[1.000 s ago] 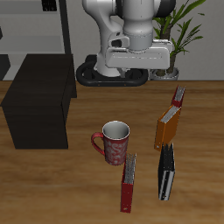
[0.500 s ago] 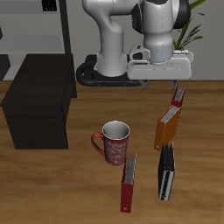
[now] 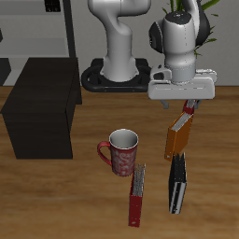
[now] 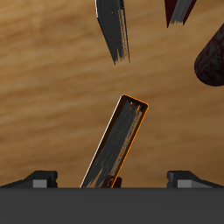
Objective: Place the orange book flat on top of the shelf and place the left red book flat on top of the shelf
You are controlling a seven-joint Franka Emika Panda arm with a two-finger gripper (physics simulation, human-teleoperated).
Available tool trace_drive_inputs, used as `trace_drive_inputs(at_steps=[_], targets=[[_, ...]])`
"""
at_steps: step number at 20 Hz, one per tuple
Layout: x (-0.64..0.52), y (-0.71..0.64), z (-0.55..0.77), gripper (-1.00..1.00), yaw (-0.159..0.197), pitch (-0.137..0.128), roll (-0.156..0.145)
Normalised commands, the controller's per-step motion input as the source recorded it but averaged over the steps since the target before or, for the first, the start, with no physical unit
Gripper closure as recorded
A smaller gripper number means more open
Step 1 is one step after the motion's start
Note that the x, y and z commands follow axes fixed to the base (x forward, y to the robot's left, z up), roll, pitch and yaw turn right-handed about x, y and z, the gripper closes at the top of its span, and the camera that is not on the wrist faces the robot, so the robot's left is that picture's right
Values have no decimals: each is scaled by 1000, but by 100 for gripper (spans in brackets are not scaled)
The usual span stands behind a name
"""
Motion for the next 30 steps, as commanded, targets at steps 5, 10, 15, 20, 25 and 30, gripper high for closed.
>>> trace_drive_inputs(at_steps=[5,10,15,20,25,30], targets=[[173,75,-351,-100,-28,41,-8],[162,-29,-254,-100,-8,41,-15],[167,-56,-288,-100,-9,62,-22],[67,-33,-219,100,-12,54,9],[-2,-36,-21,100,-20,21,9],[-4,-134,490,100,-2,-67,2]])
